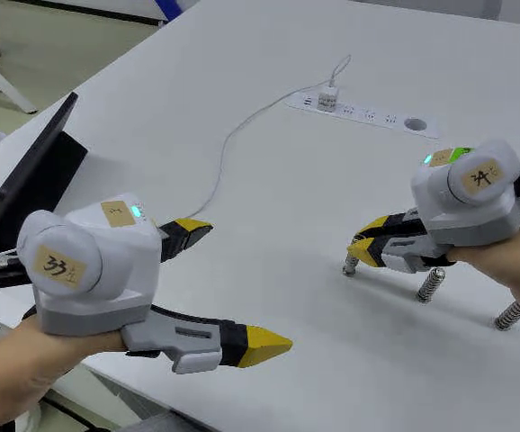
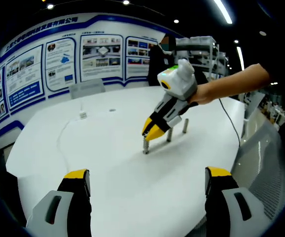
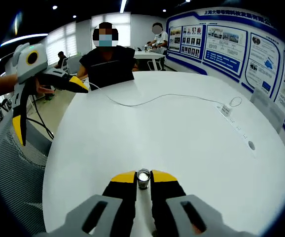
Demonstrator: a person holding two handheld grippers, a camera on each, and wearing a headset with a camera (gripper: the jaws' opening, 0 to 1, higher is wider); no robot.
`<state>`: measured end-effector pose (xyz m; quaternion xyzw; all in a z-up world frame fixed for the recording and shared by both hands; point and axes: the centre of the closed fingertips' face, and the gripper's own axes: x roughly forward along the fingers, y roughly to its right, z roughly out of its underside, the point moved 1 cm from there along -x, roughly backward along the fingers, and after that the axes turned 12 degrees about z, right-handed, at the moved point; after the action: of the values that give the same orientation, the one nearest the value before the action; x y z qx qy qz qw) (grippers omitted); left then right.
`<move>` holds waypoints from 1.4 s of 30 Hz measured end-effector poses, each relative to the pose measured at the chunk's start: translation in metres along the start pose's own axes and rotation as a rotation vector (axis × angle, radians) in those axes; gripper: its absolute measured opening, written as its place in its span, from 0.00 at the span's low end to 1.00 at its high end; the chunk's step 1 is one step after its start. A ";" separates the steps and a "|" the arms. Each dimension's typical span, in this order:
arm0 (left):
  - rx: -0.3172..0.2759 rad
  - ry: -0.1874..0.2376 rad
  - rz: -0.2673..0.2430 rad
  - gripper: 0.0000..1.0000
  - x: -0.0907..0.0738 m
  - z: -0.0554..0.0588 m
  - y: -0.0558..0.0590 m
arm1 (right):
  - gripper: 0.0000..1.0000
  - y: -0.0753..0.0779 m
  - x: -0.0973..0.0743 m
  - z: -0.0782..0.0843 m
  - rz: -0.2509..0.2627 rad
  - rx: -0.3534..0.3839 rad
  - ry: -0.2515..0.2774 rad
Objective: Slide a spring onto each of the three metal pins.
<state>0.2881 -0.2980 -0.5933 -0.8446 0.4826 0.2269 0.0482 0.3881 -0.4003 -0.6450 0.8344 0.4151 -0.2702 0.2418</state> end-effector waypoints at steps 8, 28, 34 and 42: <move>-0.011 0.011 -0.019 0.99 -0.006 -0.001 -0.003 | 0.11 -0.002 0.007 0.007 -0.006 -0.007 -0.021; 0.001 0.006 -0.009 0.99 -0.001 -0.007 0.005 | 0.20 -0.001 -0.013 0.003 0.011 0.014 0.007; 0.004 0.017 -0.017 0.98 0.001 -0.013 0.003 | 0.21 0.006 -0.035 0.006 0.053 -0.045 0.028; 0.018 0.031 -0.012 0.98 0.007 -0.024 0.005 | 0.23 0.018 -0.076 0.018 0.112 -0.003 0.066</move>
<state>0.2947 -0.3137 -0.5740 -0.8504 0.4802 0.2092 0.0496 0.3596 -0.4640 -0.6053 0.8644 0.3760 -0.2279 0.2440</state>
